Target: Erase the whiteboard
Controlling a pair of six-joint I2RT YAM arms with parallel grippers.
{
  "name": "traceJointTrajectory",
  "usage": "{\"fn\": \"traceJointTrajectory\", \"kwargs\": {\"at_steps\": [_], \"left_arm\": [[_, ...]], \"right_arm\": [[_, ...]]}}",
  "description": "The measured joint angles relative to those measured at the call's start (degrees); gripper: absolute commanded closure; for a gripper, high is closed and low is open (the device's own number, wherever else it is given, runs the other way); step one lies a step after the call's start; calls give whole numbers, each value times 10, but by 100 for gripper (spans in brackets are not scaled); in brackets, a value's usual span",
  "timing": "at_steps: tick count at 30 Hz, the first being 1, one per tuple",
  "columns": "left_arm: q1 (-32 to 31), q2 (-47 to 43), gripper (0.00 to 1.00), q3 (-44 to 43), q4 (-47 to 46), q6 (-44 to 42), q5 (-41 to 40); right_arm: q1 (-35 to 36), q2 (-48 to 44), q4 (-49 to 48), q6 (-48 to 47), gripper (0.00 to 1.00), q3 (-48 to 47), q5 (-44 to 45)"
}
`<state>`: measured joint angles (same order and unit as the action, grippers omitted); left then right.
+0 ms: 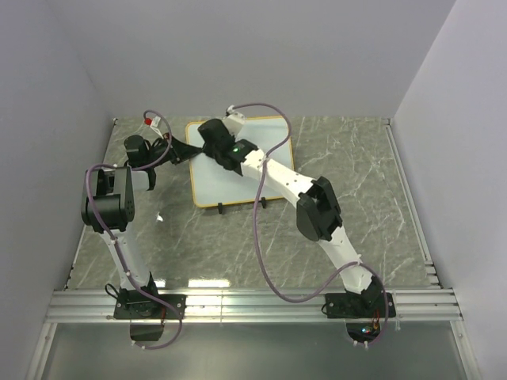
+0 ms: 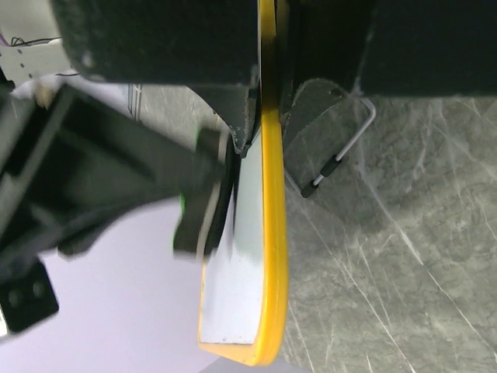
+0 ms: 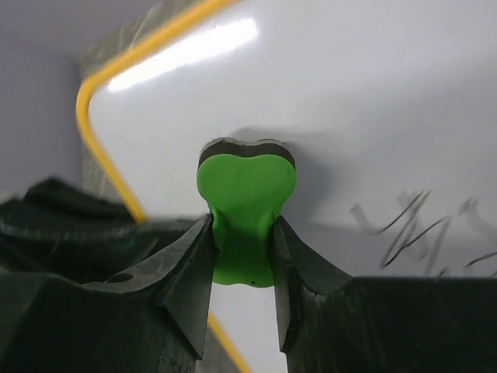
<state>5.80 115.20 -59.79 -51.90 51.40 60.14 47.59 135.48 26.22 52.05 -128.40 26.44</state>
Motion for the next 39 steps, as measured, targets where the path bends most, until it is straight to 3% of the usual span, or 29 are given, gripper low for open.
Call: {"fn": "traceJointTrajectory", "kwargs": {"at_steps": [7,14,29,39], "left_arm": [[3,-1,100,8,-2,-14,-1],[3,-1,100,12,-18,-22,0],[0,-3,100,13,-9,-9,-14],[1,-5,100,13,-1,-9,-14]], "right_arm": [[41,-51,-56,50,100,144,-37],[11,-124,-71,80,100,275,-50],[-159,-136,-89,82,100,266,10],[-112,-108,-59,108,100,214,43]]}}
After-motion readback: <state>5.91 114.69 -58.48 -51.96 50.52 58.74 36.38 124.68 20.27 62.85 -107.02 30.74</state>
